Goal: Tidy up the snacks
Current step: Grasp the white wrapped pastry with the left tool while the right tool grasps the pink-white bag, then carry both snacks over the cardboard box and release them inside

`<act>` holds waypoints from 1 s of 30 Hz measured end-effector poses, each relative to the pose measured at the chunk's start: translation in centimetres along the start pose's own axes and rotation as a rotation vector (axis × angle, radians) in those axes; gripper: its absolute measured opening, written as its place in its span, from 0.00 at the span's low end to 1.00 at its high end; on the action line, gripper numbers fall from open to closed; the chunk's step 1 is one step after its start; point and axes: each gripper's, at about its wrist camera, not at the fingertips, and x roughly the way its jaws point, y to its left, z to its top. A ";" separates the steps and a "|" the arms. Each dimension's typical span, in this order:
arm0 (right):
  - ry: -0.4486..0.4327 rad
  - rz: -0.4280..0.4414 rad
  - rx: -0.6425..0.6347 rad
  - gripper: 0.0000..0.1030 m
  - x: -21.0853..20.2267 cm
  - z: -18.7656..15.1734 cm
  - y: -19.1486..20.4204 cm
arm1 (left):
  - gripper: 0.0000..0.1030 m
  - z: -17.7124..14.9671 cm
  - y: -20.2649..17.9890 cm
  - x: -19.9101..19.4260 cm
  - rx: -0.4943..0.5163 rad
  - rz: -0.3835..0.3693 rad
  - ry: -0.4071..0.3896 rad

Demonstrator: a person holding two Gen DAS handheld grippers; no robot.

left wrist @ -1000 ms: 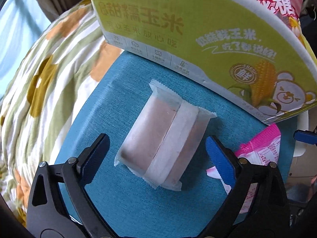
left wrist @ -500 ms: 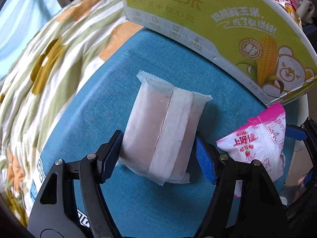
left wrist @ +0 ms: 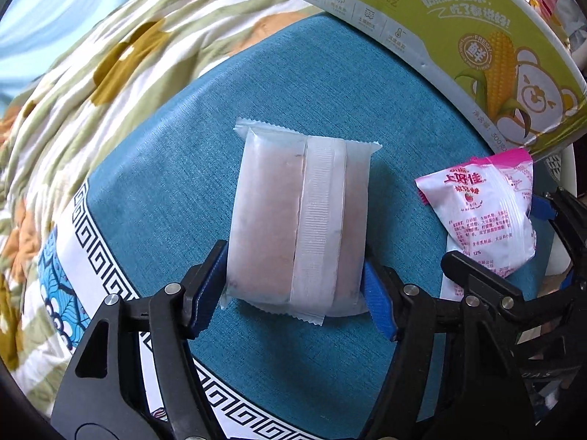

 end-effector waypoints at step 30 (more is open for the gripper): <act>-0.063 0.066 -0.107 0.48 -3.2 1.7 2.2 | 0.58 -3.6 2.9 -8.1 -0.236 -0.022 -0.158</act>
